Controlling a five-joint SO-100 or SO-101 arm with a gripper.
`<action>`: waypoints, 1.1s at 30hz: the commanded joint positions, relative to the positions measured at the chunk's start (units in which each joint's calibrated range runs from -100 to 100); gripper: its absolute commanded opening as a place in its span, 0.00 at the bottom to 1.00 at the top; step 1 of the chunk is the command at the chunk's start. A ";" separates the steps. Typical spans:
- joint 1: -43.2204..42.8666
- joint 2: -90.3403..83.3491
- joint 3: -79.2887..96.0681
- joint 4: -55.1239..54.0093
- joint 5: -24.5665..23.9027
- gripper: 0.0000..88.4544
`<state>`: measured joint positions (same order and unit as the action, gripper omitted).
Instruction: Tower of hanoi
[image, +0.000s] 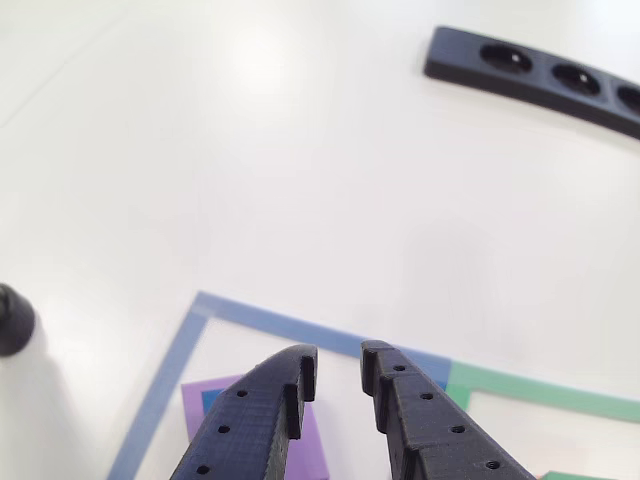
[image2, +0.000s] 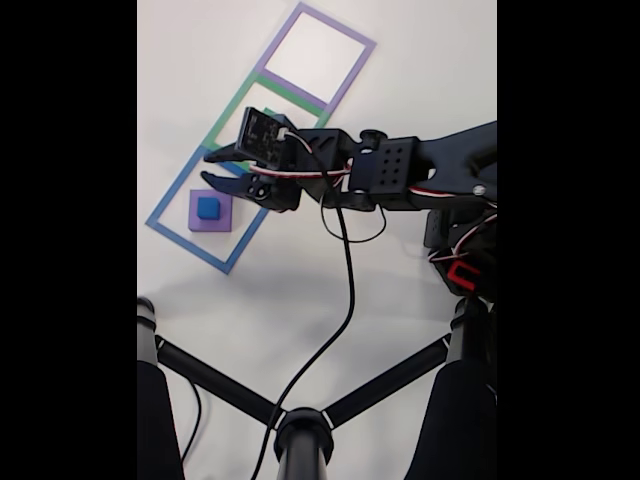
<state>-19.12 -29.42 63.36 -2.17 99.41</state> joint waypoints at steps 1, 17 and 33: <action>1.39 -10.08 -8.88 19.85 0.59 0.00; 10.00 -9.52 -67.40 90.75 -11.54 0.00; 16.94 -11.60 -67.77 98.44 -4.74 0.12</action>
<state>-4.22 -38.29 -9.57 98.64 86.01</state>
